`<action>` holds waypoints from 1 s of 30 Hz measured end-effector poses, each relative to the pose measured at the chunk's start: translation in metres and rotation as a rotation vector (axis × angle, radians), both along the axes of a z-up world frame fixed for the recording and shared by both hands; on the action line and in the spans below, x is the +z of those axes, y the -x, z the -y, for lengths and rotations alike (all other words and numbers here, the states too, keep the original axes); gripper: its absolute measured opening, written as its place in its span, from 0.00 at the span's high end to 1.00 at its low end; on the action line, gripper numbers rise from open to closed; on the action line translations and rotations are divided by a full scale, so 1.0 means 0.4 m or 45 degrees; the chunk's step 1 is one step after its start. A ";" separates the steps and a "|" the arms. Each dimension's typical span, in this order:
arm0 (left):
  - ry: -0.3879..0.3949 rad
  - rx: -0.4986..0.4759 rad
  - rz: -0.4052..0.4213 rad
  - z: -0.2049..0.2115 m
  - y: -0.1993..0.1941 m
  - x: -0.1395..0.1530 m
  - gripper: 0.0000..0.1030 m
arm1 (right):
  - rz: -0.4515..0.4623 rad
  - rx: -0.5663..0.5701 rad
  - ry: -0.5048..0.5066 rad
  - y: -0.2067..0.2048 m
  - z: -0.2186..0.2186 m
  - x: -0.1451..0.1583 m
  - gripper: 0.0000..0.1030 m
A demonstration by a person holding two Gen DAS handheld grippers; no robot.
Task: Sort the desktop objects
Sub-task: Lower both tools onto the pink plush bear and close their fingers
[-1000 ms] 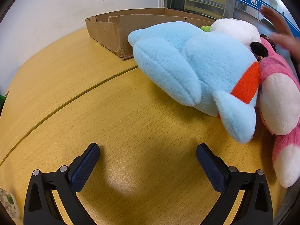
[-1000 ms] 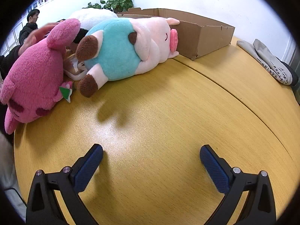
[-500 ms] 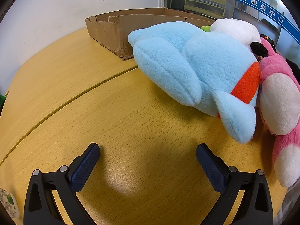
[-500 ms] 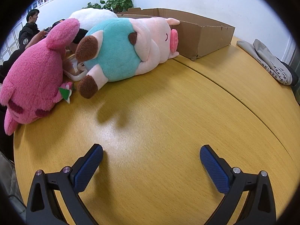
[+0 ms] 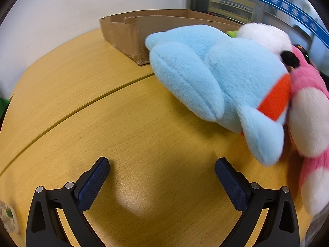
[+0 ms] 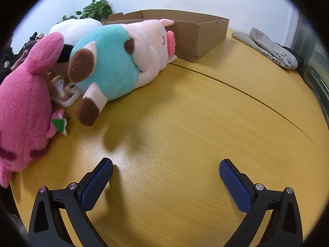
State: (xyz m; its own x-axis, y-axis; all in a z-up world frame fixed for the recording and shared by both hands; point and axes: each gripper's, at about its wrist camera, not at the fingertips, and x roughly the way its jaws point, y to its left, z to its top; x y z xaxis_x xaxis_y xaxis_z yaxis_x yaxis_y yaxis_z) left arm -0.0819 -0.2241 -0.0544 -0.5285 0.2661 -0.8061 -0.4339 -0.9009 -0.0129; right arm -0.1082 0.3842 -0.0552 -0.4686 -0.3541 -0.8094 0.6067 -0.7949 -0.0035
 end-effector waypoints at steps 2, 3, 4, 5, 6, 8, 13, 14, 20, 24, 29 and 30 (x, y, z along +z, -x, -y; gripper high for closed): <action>0.007 0.045 0.011 -0.001 -0.013 0.002 0.00 | -0.007 -0.061 -0.004 -0.012 -0.004 0.002 0.00; 0.014 0.082 0.015 0.000 -0.025 0.003 0.00 | -0.032 -0.108 -0.016 -0.030 -0.007 0.007 0.00; 0.025 0.132 -0.004 -0.002 -0.049 0.010 0.00 | -0.081 -0.166 -0.035 -0.061 -0.009 0.020 0.00; 0.039 0.183 -0.038 -0.006 -0.080 0.020 0.00 | -0.130 -0.225 -0.054 -0.092 -0.012 0.033 0.00; 0.035 0.232 -0.090 -0.014 -0.121 0.043 0.00 | -0.182 -0.265 -0.054 -0.131 -0.013 0.053 0.00; 0.000 0.325 -0.217 -0.038 -0.219 0.108 0.00 | -0.295 -0.285 0.007 -0.235 -0.008 0.117 0.00; -0.205 0.478 -0.463 -0.121 -0.414 0.264 0.00 | -0.496 -0.325 0.176 -0.435 0.060 0.258 0.00; -0.245 0.485 -0.481 -0.150 -0.430 0.278 0.00 | -0.507 -0.318 0.225 -0.455 0.082 0.276 0.00; -0.374 0.426 -0.544 -0.314 -0.460 0.284 0.00 | -0.634 -0.326 0.381 -0.485 0.252 0.283 0.00; -0.395 0.436 -0.530 -0.365 -0.459 0.289 0.21 | -0.558 -0.303 0.481 -0.467 0.307 0.271 0.00; -0.381 0.480 -0.507 -0.395 -0.462 0.280 0.52 | -0.543 -0.259 0.452 -0.481 0.321 0.270 0.06; -0.383 0.487 -0.518 -0.397 -0.462 0.277 0.40 | -0.546 -0.265 0.445 -0.485 0.319 0.270 0.24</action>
